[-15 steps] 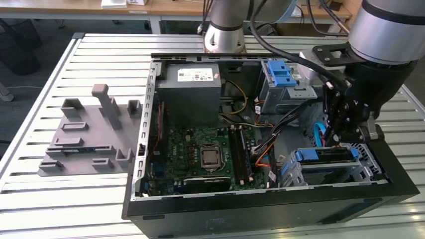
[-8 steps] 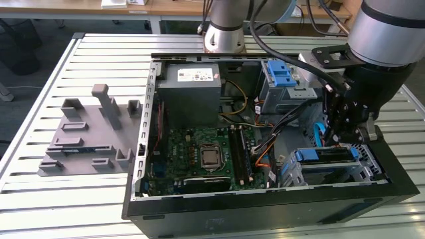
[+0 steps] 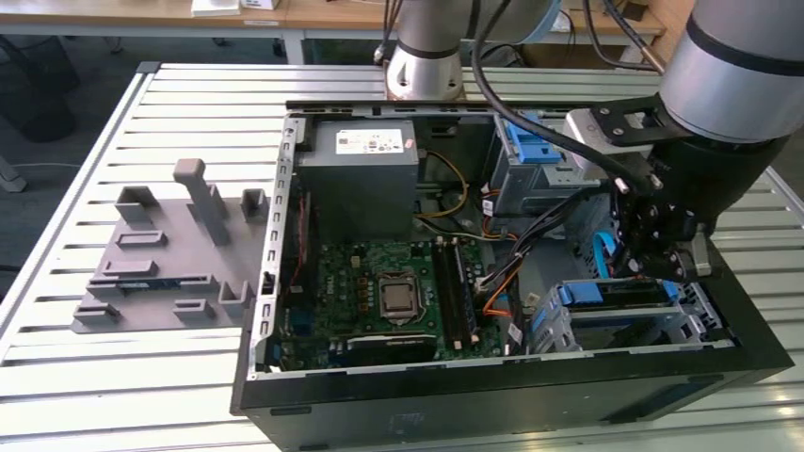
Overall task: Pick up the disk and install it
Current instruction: 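Insert the second disk wire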
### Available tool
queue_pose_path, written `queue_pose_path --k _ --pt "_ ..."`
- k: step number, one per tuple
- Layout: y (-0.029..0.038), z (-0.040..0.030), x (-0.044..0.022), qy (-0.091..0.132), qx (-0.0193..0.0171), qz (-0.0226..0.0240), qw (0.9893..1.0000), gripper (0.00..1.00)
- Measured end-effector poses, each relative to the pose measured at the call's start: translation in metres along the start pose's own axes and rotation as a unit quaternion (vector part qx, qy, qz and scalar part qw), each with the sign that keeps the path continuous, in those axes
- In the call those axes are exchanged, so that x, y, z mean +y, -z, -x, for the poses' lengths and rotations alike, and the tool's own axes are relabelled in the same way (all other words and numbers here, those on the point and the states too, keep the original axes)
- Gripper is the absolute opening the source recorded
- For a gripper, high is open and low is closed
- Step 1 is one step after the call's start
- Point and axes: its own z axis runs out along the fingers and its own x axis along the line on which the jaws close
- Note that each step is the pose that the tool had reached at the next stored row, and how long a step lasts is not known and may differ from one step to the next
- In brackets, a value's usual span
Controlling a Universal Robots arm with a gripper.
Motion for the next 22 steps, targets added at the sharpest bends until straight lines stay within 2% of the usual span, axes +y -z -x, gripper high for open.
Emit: queue_pose_path --k 4,9,13,17,22 --pt "-0.0001 -0.0010 0.0002 0.000 -0.0018 -0.0002 1.0000 0.16" --pt "-0.0011 -0.0084 0.0003 -0.002 -0.0132 -0.0006 0.9999 0.16" --pt "-0.0021 -0.0105 0.0004 -0.002 -0.0189 -0.0008 0.9998 0.16" --pt "-0.0031 -0.0136 0.0006 -0.003 -0.0218 -0.0008 0.9998 0.16" --pt "-0.0035 -0.0136 0.0006 -0.003 -0.0223 -0.0008 0.9997 0.16"
